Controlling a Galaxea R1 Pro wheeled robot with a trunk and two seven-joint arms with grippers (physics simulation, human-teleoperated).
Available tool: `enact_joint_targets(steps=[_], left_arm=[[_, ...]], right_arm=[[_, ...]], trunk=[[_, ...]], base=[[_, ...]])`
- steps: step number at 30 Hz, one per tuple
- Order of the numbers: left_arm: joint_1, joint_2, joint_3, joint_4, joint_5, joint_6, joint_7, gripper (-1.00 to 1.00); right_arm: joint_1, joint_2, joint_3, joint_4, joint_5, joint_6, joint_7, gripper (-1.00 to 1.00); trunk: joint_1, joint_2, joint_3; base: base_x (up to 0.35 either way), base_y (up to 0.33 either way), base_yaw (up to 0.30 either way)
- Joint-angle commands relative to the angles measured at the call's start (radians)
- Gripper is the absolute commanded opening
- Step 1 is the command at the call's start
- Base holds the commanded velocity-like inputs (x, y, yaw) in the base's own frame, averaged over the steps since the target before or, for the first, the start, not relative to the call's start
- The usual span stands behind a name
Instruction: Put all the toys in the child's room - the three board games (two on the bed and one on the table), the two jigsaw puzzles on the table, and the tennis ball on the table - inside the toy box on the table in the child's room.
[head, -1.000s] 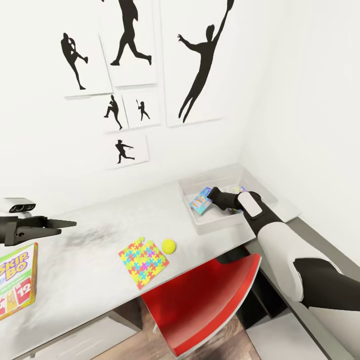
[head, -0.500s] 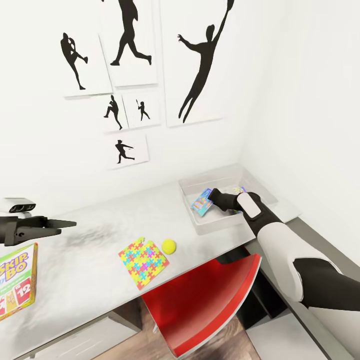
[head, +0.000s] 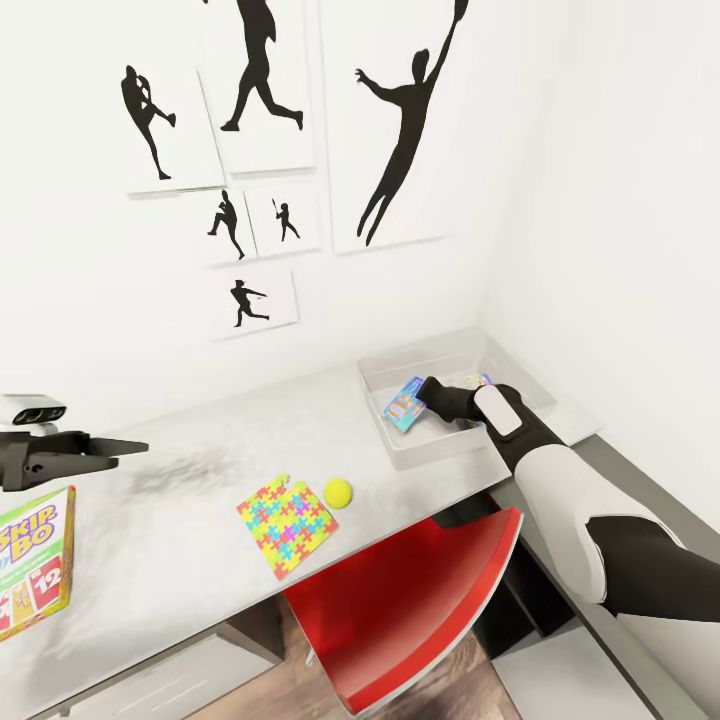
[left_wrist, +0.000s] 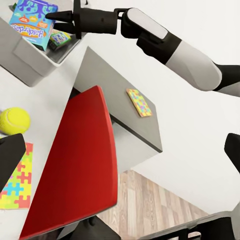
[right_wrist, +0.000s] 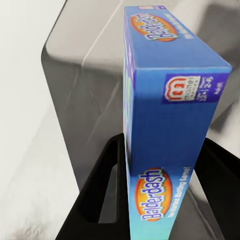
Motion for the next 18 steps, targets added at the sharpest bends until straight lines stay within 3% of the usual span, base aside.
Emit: enact_joint_targets(steps=[1,18], left_arm=[[-0.001,0.001,0.0,0.0,0.001,0.011,-0.004,1.0],[-0.001,0.0,0.001,0.0,0.001,0.011,-0.004,1.0]], right_arm=[[-0.001,0.0,0.001,0.0,0.001,0.003,0.001,-1.0],[-0.001,-0.002,0.002,0.0,0.001,0.003,0.001,-1.0]], trunk=[[0.001,-0.002,-0.002],[0.001,-0.002,-0.002]], base=[[0.0,0.0,0.0],[0.0,0.0,0.0]])
